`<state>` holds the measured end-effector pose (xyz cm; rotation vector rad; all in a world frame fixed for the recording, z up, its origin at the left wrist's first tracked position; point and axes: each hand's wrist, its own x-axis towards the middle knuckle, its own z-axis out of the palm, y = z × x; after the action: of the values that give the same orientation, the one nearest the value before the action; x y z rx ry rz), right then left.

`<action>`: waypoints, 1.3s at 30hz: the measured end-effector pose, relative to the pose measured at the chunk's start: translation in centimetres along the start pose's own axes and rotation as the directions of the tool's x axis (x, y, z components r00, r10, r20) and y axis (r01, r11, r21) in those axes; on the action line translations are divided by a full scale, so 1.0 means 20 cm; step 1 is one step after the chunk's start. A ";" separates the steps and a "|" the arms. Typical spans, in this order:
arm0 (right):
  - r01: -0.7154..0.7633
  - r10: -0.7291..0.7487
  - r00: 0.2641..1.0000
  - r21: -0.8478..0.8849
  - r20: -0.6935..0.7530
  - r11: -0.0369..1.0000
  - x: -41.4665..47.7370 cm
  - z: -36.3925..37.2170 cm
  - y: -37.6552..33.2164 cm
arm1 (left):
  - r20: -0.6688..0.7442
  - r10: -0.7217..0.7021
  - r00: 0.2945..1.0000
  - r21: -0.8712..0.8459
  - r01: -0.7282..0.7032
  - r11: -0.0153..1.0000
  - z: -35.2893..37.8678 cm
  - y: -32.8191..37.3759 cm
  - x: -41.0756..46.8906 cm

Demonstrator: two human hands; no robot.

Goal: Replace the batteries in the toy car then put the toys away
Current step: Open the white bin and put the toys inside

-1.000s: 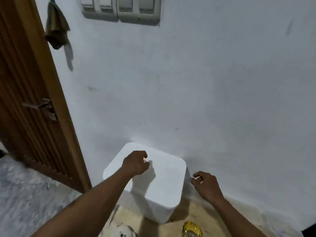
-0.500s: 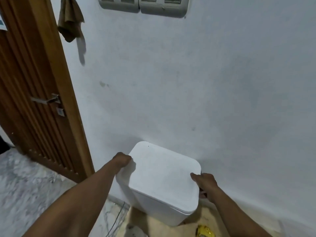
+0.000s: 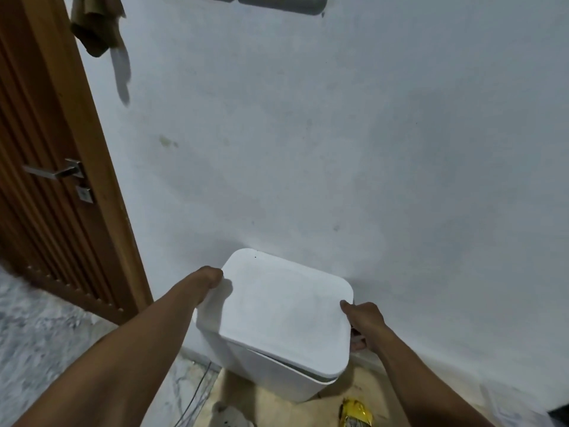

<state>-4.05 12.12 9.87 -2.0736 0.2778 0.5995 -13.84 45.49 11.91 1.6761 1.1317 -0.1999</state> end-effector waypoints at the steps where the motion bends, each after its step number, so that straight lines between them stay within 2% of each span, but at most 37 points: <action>1: 0.005 -0.005 1.000 -0.016 -0.012 1.000 0.00 0.00 -0.01 | 0.006 -0.012 1.000 -0.015 0.013 1.000 0.00 0.00 0.00; 7: 0.015 -0.016 1.000 -0.051 -0.019 0.999 -0.01 -0.02 -0.05 | 0.052 -0.039 0.998 -0.113 0.044 0.993 -0.02 0.00 -0.01; 11: 0.032 -0.035 0.997 -0.053 -0.065 0.998 -0.04 0.00 -0.06 | 0.048 -0.122 0.991 -0.114 0.127 0.985 -0.09 -0.07 0.14; 13: 0.024 -0.026 0.998 -0.045 -0.059 0.999 -0.04 0.02 -0.05 | 0.052 -0.140 0.989 -0.099 0.145 0.984 -0.11 -0.05 0.06; 16: 0.022 -0.023 0.998 -0.018 -0.052 1.000 -0.04 0.04 -0.06 | 0.058 -0.092 0.994 -0.093 0.097 0.991 -0.08 0.00 -0.12; 21: 0.029 -0.028 0.999 0.040 -0.024 0.999 -0.03 0.02 -0.08 | 0.027 -0.045 0.999 -0.089 0.048 0.995 -0.07 0.00 -0.09; 28: 0.051 -0.052 0.997 -0.004 -0.050 0.999 -0.07 0.04 -0.08 | -0.113 0.051 0.992 -0.076 -0.060 0.995 -0.06 0.04 -0.10; 36: 0.100 -0.100 0.988 -0.003 -0.115 0.995 -0.15 -0.01 -0.10 | -0.201 0.180 0.963 0.115 -0.159 0.980 -0.10 0.05 -0.12; 39: 0.128 -0.130 0.976 -0.018 -0.176 0.992 -0.16 -0.07 -0.06 | -0.166 0.240 0.956 0.147 -0.217 0.965 -0.10 0.05 -0.14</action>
<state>-5.85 11.49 13.07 -2.1355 0.2408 0.3388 -15.38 45.51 15.27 1.9558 1.0648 0.0313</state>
